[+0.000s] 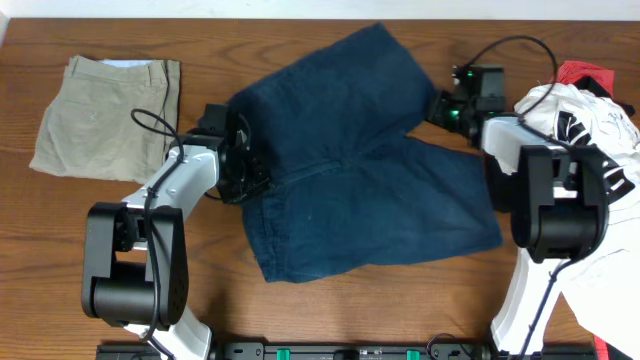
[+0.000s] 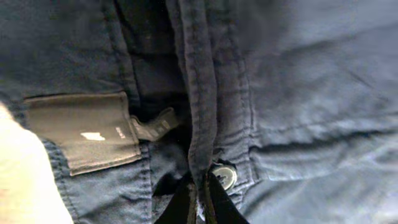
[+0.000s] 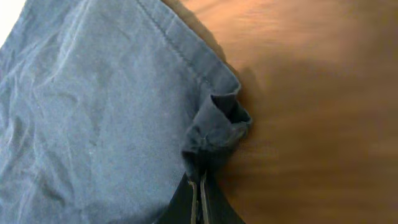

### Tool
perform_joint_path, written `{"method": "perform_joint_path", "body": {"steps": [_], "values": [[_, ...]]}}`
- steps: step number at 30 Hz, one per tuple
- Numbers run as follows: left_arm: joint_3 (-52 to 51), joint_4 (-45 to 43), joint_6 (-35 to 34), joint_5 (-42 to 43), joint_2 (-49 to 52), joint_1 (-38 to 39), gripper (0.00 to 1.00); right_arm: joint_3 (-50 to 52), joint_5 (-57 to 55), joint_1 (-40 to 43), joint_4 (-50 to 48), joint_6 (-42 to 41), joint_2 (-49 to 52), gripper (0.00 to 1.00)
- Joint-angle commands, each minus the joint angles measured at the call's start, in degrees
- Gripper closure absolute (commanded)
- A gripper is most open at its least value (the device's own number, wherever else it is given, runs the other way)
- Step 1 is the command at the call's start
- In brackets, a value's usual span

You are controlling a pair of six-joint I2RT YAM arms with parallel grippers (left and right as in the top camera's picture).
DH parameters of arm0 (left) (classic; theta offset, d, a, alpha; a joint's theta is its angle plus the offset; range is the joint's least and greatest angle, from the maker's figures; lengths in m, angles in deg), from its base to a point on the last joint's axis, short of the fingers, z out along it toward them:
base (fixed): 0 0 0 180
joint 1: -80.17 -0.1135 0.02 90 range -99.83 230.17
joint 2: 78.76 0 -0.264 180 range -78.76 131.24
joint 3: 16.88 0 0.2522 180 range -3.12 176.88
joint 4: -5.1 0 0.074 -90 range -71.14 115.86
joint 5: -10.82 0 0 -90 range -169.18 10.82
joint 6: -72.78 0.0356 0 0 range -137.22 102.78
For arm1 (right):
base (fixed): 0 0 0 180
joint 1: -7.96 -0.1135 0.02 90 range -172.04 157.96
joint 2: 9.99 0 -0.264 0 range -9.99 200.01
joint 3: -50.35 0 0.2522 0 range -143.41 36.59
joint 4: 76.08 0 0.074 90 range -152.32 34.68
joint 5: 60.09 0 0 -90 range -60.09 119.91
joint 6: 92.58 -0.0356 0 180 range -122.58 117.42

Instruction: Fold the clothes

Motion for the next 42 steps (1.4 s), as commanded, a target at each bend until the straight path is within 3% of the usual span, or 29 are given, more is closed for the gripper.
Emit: {"method": "perform_joint_path", "body": {"steps": [1, 6, 12, 13, 15, 21, 22, 26, 31, 32, 34, 36, 42], "values": [[5.16, -0.50, 7.26, 5.68, -0.09, -0.13, 0.94, -0.02, -0.39, 3.32, 2.69, 0.09, -4.79, 0.99], [10.05, -0.50, 10.78, 10.43, -0.11, -0.15, 0.94, -0.02, -5.84, 7.23, 12.52, 0.28, -9.09, 0.99], [12.37, -0.48, 10.86, 9.20, -0.11, -1.18, 0.94, -0.02, -7.82, 10.34, 21.00, 2.93, -12.33, 0.98], [12.35, 0.28, 10.86, 8.28, -0.09, -1.42, 0.94, -0.02, -7.80, 10.45, 22.10, 3.06, -12.44, 0.94], [12.35, 3.08, 10.88, 8.07, -0.09, -1.75, 0.94, -0.02, -7.80, 10.43, 24.30, 3.06, -12.44, 0.75], [12.35, 5.09, 13.60, 10.51, -0.09, -1.90, 0.94, 0.00, -7.85, 10.40, 28.79, 7.58, -12.41, 0.59], [12.37, 5.92, 16.26, 7.67, -0.13, -1.92, 0.94, 0.00, -7.82, 10.43, 29.62, 7.58, -12.44, 0.58], [12.28, 7.32, 12.96, -4.39, 0.22, -2.43, 0.93, -0.02, -7.82, 10.60, 34.75, 8.55, -13.64, 0.57], [12.28, 7.26, 13.00, -9.68, 0.24, -2.64, 0.93, -0.02, -7.87, 11.15, 39.54, 8.68, -18.21, 0.56], [12.31, 7.30, 13.00, -9.68, 0.24, -2.73, 0.85, -0.02, -7.91, 11.30, 40.79, 8.79, -19.45, 0.56], [12.33, 7.76, 13.03, -9.68, 0.00, -2.86, 0.38, -0.02, -8.70, 11.56, 44.06, 9.20, -21.94, 0.55], [12.85, 9.38, 13.00, -9.68, -0.98, -3.28, 0.04, -0.02, -9.31, 11.54, 48.59, 11.13, -24.57, 0.54], [15.04, 19.32, 12.98, -9.70, -8.50, -4.63, 0.02, 0.00, -9.29, 11.47, 61.16, 13.97, -27.98, 0.55]]}}
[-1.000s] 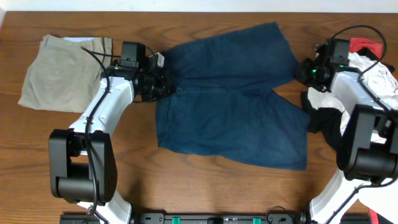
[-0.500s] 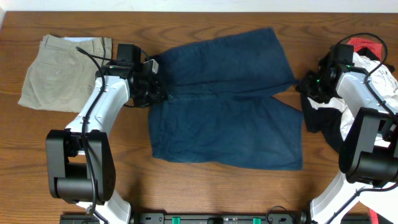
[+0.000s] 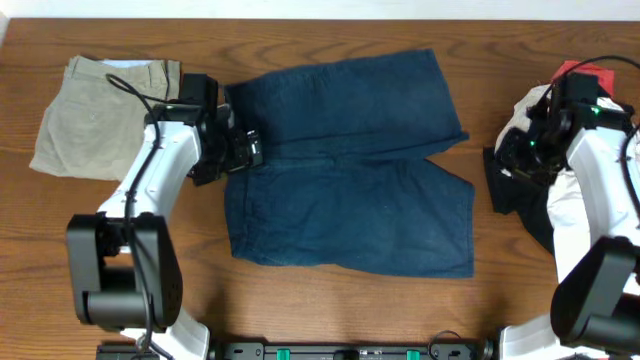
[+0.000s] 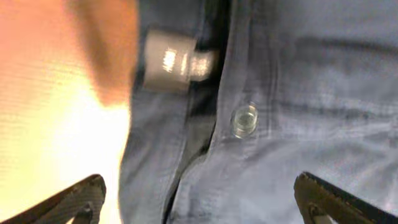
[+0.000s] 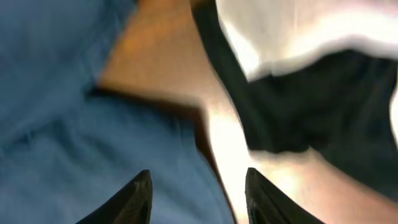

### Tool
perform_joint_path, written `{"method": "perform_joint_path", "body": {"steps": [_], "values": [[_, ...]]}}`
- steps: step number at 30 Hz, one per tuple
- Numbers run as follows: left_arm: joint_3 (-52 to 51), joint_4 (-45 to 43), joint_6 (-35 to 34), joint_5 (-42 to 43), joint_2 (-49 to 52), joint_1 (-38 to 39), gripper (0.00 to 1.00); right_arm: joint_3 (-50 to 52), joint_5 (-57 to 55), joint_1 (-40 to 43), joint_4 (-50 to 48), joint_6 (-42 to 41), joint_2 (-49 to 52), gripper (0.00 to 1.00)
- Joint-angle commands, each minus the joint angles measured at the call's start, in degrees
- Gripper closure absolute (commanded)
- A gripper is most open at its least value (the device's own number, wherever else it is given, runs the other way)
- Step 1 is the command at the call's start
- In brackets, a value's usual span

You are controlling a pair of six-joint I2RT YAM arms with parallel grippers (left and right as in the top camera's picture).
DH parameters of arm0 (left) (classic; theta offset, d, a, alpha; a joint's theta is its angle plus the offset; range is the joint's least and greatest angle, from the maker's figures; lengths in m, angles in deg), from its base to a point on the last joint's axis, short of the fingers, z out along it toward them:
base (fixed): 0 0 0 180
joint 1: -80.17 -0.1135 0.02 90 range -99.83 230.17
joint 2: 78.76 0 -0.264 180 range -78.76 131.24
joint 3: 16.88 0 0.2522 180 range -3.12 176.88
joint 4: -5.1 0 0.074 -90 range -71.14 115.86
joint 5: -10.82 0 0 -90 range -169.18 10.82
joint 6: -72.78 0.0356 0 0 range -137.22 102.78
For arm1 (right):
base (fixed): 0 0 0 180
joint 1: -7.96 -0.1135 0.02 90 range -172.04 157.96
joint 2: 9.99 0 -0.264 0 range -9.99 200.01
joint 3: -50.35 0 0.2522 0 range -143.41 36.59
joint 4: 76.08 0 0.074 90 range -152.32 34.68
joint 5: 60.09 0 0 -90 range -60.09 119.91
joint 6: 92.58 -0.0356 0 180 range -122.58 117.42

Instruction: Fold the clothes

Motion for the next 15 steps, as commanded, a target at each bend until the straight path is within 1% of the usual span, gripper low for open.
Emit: {"method": "perform_joint_path", "body": {"steps": [1, 3, 4, 8, 11, 15], "values": [[2.71, 5.07, 0.50, -1.09, -7.78, -0.63, 0.02, -0.02, -0.26, 0.20, 4.39, 2.25, -1.01, 0.57], [2.69, 10.14, 0.39, -1.07, -10.45, -0.63, 0.02, 0.13, 1.40, 0.20, 7.34, 0.57, -1.14, 0.58], [2.67, 12.92, -0.81, -1.33, -11.54, -0.63, 0.02, 0.28, 2.78, 0.20, 8.96, 0.13, -1.20, 0.58], [1.70, 21.77, -9.22, -3.82, -13.51, -0.63, 0.02, 4.20, 6.12, 0.15, 11.52, -3.63, -3.28, 0.59], [-1.40, 23.37, -15.26, -3.76, -14.21, -0.63, 0.02, 10.34, 6.27, -0.35, 10.10, -7.98, -6.58, 0.58], [-7.08, 20.87, -20.96, -3.78, -14.43, -0.63, 0.02, 19.74, 6.73, -2.54, 6.99, -13.99, -12.20, 0.59]]}}
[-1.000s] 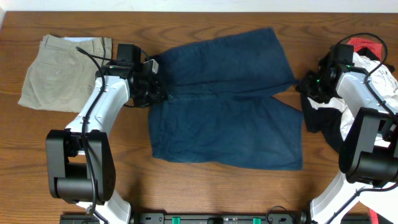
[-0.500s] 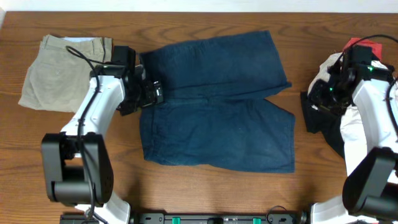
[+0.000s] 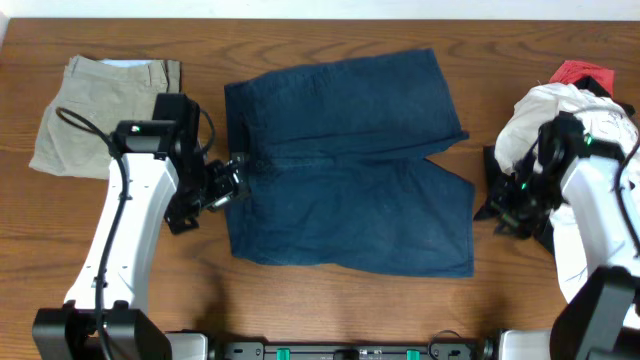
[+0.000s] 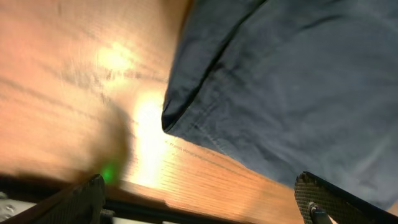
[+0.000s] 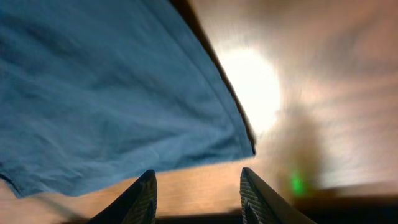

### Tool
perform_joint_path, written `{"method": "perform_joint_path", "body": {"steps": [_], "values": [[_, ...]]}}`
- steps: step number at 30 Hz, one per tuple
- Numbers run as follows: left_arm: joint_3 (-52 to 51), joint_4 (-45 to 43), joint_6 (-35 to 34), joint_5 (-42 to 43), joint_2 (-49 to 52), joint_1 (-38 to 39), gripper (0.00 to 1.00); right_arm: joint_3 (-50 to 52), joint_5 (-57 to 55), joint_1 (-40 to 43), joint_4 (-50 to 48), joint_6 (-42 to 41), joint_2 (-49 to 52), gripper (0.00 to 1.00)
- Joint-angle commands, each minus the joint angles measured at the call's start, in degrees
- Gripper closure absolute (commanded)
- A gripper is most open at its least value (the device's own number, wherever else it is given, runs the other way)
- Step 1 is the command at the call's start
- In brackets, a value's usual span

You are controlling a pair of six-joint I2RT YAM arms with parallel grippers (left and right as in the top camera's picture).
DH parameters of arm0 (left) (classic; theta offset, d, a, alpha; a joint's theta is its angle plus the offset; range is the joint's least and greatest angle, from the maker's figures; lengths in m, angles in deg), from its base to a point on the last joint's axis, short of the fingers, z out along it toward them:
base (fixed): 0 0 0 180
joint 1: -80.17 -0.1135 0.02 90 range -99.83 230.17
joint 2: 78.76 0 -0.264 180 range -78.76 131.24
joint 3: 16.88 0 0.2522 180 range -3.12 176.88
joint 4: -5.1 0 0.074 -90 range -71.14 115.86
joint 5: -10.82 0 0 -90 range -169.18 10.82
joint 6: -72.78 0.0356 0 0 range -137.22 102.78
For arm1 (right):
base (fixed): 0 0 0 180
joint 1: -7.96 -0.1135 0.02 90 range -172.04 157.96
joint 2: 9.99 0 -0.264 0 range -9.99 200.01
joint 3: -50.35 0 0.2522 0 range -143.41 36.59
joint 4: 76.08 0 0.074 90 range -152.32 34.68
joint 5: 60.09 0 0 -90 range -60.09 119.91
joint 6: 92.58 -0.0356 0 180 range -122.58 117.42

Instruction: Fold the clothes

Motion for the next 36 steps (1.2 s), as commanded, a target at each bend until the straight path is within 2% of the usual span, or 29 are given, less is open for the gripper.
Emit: {"method": "perform_joint_path", "body": {"steps": [1, 6, 7, 9, 11, 22, 24, 26, 29, 32, 36], "values": [[-5.05, -1.92, -8.15, -1.14, 0.07, -0.20, 0.02, 6.43, 1.55, -2.67, -1.53, -7.82, -5.03, 0.58], [-12.83, -7.93, -11.63, -0.90, 0.04, -0.20, 0.02, 14.27, 1.51, -7.15, -3.89, -13.07, -9.44, 0.56], [-14.45, -9.68, -11.82, -0.28, 0.04, -0.20, 0.02, 15.43, 1.46, -7.98, -4.79, -13.77, -9.81, 0.54], [-17.35, -13.29, -11.82, 1.68, 0.07, -0.20, 0.02, 17.59, 1.53, -9.11, -7.06, -15.98, -9.90, 0.43], [-20.11, -16.94, -12.15, 3.72, 0.07, -0.20, 0.02, 20.00, 1.53, -9.81, -9.57, -18.14, -9.88, 0.43], [-26.40, -29.99, -12.61, 3.82, 0.07, -0.20, 0.01, 28.52, -0.68, -9.94, -20.59, -24.57, -9.88, 0.53], [-26.40, -30.49, -12.59, 3.78, 0.07, -0.20, 0.07, 29.33, -3.65, -9.94, -22.29, -26.18, -9.88, 0.55], [-26.40, -30.53, -12.61, 3.61, 0.07, -0.20, 0.18, 29.88, -5.53, -9.94, -23.69, -27.50, -9.88, 0.58], [-26.40, -29.11, -12.68, 4.35, 0.07, -0.13, 0.29, 29.99, -5.57, -9.94, -25.16, -27.56, -9.88, 0.61], [-26.43, -25.64, -13.60, 4.59, 0.07, -0.13, 0.29, 29.99, -5.57, -9.94, -26.21, -27.58, -9.88, 0.62], [-27.23, -24.68, -15.93, 4.70, 0.07, -0.13, 0.28, 29.99, -5.55, -9.94, -27.17, -27.61, -9.88, 0.73]]}}
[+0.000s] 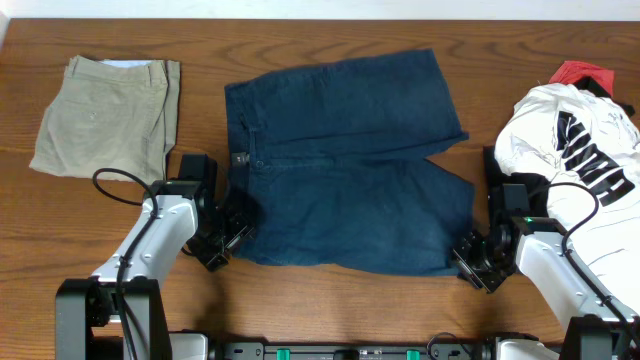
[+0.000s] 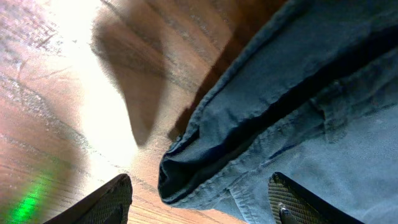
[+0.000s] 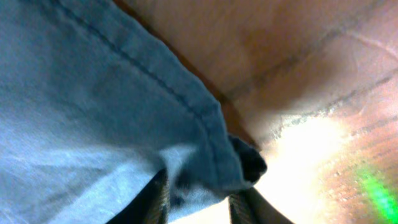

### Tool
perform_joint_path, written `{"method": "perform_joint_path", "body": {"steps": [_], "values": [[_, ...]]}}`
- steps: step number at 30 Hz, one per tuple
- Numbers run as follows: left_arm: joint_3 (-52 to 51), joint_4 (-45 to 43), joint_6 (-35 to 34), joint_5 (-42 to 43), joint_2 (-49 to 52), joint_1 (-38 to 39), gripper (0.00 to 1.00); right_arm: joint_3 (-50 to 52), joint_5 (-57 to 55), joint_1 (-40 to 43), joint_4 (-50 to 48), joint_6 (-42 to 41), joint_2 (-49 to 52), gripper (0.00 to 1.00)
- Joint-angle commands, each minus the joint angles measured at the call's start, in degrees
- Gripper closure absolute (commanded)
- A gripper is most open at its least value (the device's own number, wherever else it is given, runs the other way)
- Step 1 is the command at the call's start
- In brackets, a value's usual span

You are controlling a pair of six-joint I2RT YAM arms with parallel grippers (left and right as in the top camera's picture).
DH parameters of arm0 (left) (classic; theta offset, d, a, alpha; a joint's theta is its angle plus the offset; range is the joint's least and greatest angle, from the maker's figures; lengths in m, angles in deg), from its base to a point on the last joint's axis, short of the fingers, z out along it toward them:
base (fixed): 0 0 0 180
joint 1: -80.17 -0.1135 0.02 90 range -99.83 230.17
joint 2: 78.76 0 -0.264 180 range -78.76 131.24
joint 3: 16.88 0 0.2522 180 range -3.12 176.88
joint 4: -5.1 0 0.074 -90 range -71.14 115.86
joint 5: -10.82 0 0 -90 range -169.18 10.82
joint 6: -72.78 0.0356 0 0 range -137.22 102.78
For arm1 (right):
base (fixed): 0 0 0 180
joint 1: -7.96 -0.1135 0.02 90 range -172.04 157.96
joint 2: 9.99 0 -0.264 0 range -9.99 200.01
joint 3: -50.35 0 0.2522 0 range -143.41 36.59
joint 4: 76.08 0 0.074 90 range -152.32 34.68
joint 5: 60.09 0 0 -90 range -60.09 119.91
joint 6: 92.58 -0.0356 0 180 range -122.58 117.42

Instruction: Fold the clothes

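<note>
Navy shorts (image 1: 345, 160) lie spread flat mid-table, waistband to the left. My left gripper (image 1: 222, 238) is low at the near-left waistband corner (image 2: 186, 177); in its wrist view the left gripper (image 2: 208, 202) stands wide open with that corner between the fingers (image 2: 115, 200). My right gripper (image 1: 472, 262) is at the near-right hem corner (image 3: 239, 163). The right gripper (image 3: 198, 202) is open but narrow, with bunched hem between its fingers (image 3: 158, 198).
Folded khaki shorts (image 1: 105, 115) lie at the far left. A heap of clothes sits at the right edge: a white shirt with black lettering (image 1: 570, 135), a red piece (image 1: 580, 72) and something black (image 1: 500, 170). Bare wooden table (image 1: 330, 300) runs along the front.
Left gripper moved from beside the middle of the waistband to the near-left corner. Right gripper moved from beside the heap to the near-right hem corner, jaws narrower. The shorts have not moved.
At first both grippers were shut on the rumpled, skewed shorts, left at the waistband, right at a far hem. Then the shorts lay flat and both grippers were open and clear. They stood nearer the front afterwards, and now sit at the two near corners.
</note>
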Motion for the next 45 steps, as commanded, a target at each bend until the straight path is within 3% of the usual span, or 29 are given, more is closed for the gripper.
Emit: {"method": "perform_joint_path", "body": {"steps": [1, 15, 23, 25, 26, 29, 37, 45], "values": [[-1.44, 0.46, -3.23, 0.28, 0.00, -0.13, 0.28, 1.18, -3.26, -0.50, -1.62, -0.52, 0.52, 0.74], [-6.93, -7.43, -3.87, 3.93, 0.00, -0.13, 0.30, 1.18, -3.06, -0.50, -1.99, -0.50, 0.52, 0.98], [-6.97, -8.39, -3.82, 3.93, 0.02, -0.13, 0.71, 1.18, -3.04, -0.50, -1.81, -0.48, 0.52, 0.99], [-6.97, -8.15, -3.82, 3.96, 0.02, -0.13, 0.89, 1.18, -3.06, -0.50, -1.70, -0.46, 0.52, 0.99], [-6.97, -7.98, -3.82, 3.96, 0.02, -0.13, 0.93, 1.18, -3.06, -0.50, -1.55, -0.46, 0.52, 0.99], [-6.97, -7.15, -2.78, 4.44, -0.02, -0.15, 0.94, 1.16, -3.04, -0.50, -1.36, -0.44, 0.50, 0.99], [-1.51, 2.71, 11.39, 6.99, -3.50, -0.13, 0.94, -3.67, -3.08, 1.66, 5.81, 6.34, 0.24, 0.99], [3.10, 11.91, 15.34, 5.64, -21.27, -0.13, 0.94, -15.58, -3.08, 7.54, 17.59, 15.32, -7.10, 0.99]]}}
